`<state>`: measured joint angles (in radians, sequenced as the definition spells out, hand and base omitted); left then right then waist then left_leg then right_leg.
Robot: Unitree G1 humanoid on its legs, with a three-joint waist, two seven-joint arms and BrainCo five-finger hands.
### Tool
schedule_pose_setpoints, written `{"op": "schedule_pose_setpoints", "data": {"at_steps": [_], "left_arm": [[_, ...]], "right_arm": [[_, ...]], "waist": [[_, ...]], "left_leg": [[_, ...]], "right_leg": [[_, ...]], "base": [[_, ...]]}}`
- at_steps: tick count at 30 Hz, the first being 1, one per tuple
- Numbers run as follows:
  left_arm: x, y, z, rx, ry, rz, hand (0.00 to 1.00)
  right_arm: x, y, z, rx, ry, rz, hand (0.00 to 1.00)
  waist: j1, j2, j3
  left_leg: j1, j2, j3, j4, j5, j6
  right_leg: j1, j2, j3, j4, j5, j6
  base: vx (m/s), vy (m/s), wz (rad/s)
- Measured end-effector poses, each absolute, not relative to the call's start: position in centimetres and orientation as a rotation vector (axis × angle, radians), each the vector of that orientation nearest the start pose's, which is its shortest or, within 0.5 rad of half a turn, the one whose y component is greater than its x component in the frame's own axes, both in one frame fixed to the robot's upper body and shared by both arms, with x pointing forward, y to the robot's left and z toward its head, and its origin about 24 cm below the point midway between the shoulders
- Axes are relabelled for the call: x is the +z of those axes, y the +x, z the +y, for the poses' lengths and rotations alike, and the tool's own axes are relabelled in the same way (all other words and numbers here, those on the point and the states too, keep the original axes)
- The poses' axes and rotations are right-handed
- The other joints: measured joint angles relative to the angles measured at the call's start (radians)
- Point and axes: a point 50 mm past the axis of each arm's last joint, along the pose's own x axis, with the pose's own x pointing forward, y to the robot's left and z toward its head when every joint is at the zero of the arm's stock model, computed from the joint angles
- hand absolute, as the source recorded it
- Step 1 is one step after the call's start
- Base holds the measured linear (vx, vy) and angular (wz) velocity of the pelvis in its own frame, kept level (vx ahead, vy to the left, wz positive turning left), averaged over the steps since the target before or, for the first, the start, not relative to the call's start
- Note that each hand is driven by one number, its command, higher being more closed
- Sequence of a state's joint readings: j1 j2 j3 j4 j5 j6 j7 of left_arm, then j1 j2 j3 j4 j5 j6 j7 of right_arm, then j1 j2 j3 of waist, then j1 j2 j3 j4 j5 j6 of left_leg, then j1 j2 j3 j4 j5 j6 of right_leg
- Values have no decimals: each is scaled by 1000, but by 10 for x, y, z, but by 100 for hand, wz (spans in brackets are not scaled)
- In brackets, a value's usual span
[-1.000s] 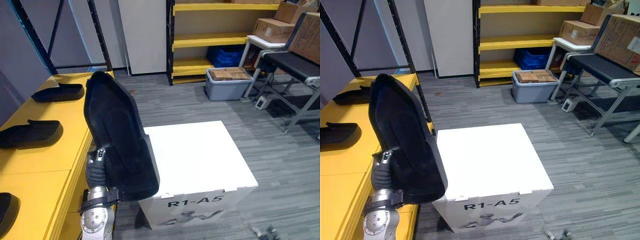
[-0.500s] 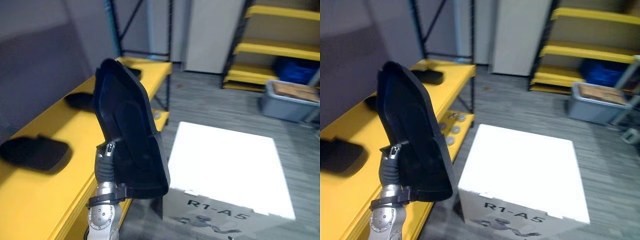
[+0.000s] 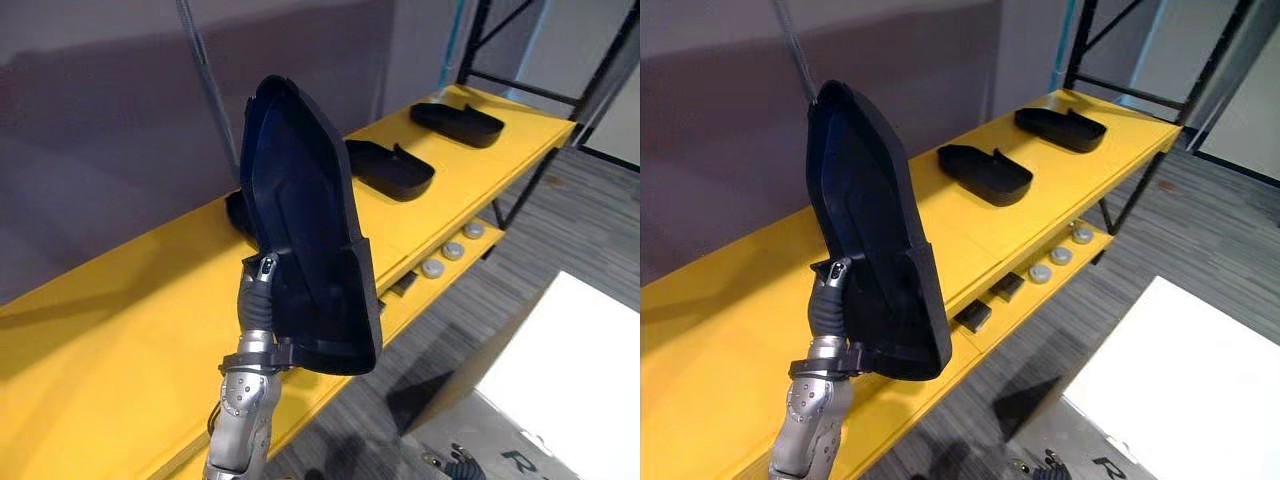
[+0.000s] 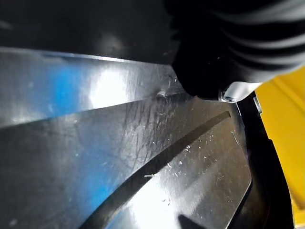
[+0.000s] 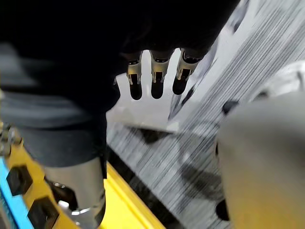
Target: Walk over and take plastic housings, then place them on the shelf
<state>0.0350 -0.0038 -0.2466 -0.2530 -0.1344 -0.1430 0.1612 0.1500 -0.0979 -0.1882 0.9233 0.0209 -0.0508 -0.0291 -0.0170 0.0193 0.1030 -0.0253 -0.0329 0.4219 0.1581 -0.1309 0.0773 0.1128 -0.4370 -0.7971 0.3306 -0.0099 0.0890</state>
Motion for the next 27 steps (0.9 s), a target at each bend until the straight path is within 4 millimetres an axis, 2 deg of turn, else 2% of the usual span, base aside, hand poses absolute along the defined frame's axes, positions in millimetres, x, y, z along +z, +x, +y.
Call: {"op": "schedule_pose_setpoints", "data": {"at_steps": [1,2,3,4,5,6,8,10,11,12,13,14,15,18,22,24,25,26,27], "left_arm": [[103,235,97,-95,-213,-323,100],[102,234,92,-120,-210,-313,100],[101,233,89,-143,-200,-309,100],[100,233,88,-146,-193,-306,100],[98,234,88,-146,-178,-302,100],[95,235,87,-145,-161,-293,100],[91,236,87,-132,-146,-278,100],[91,236,87,-133,-130,-281,100],[93,235,86,-134,-119,-290,100],[93,235,86,-131,-122,-293,100],[92,234,84,-123,-130,-287,100],[94,234,84,-119,-130,-294,100],[97,233,85,-114,-130,-306,100],[98,229,86,-103,-133,-314,100],[92,227,97,-45,-125,-289,100],[98,226,110,10,-114,-315,100],[101,226,116,41,-112,-330,100],[103,225,126,96,-109,-343,100],[101,223,136,143,-101,-333,100]], "right_arm": [[-150,94,-221,-300,-3,1001,0],[-149,94,-222,-306,-2,995,0],[-149,93,-222,-307,-3,997,0],[-149,91,-222,-307,-3,1001,0],[-151,85,-221,-306,0,1017,0],[-153,76,-218,-311,10,1039,0],[-154,68,-216,-322,24,1045,0],[-152,63,-214,-324,27,1038,0],[-152,61,-208,-316,37,1033,0],[-152,59,-205,-314,42,1037,0],[-150,59,-210,-318,29,1029,0],[-149,59,-211,-318,24,1020,0],[-148,60,-211,-316,23,1014,0],[-146,66,-208,-294,18,992,0],[-144,68,-204,-292,29,972,0],[-144,73,-200,-273,28,962,0],[-143,75,-199,-269,29,956,0],[-143,81,-198,-261,25,944,0],[-142,88,-198,-252,14,933,0]], "waist": [[-5,-2,1],[-19,-3,2],[-36,-1,5],[-44,-1,6],[-51,-2,10],[-55,-8,12],[-54,-16,9],[-57,-27,10],[-59,-53,3],[-53,-68,2],[-32,-43,-8],[-17,-34,-14],[-15,-34,-15],[-1,-39,-27],[22,-50,-20],[32,-71,-4],[37,-81,3],[44,-83,11],[46,-84,15]], "left_leg": [[7,-8,-18,-5,0,3],[28,-15,-57,-20,2,12],[47,-8,-103,-29,0,14],[54,-3,-128,-36,0,14],[73,-1,-173,-51,3,14],[90,-3,-215,-53,3,12],[106,-11,-276,-43,-3,1],[101,-23,-330,-5,-17,-21],[91,-40,-332,22,-32,-43],[86,-42,-340,45,-54,-46],[76,-7,-320,73,-68,-68],[81,27,-277,75,-73,-76],[92,47,-259,64,-74,-78],[102,65,-258,36,-60,-101],[84,61,-297,61,-59,-100],[24,56,-316,128,-59,-101],[-5,57,-304,165,-68,-117],[-50,111,-215,256,-110,-109],[-73,190,-149,353,-129,-112]], "right_leg": [[-10,-15,27,47,2,-16],[-57,-32,147,163,18,-80],[-103,18,318,233,-65,-64],[-122,62,395,252,-108,-53],[-159,153,544,271,-175,-52],[-190,226,649,272,-215,-51],[-248,299,756,271,-237,-42],[-272,332,836,210,-234,-34],[-263,308,840,122,-161,-44],[-242,295,831,102,-198,-3],[-217,315,804,66,-193,-15],[-187,334,777,33,-188,-23],[-163,346,756,13,-185,-28],[-141,360,728,-15,-179,-38],[-101,350,674,-47,-176,-41],[-103,329,621,-47,-176,-42],[-108,318,610,-47,-175,-42],[-116,309,588,-41,-174,-45],[-122,297,580,-36,-174,-45]], "base": [[150,163,75],[154,107,89],[158,56,95],[154,-52,107],[160,-120,110],[155,-131,109],[150,-151,98],[175,-218,116],[212,-298,128],[184,-249,90],[217,-278,61],[161,-218,43],[161,-243,37],[74,-110,19],[23,-11,42],[-47,28,74],[-65,71,67],[-72,105,51],[-59,112,33]]}}
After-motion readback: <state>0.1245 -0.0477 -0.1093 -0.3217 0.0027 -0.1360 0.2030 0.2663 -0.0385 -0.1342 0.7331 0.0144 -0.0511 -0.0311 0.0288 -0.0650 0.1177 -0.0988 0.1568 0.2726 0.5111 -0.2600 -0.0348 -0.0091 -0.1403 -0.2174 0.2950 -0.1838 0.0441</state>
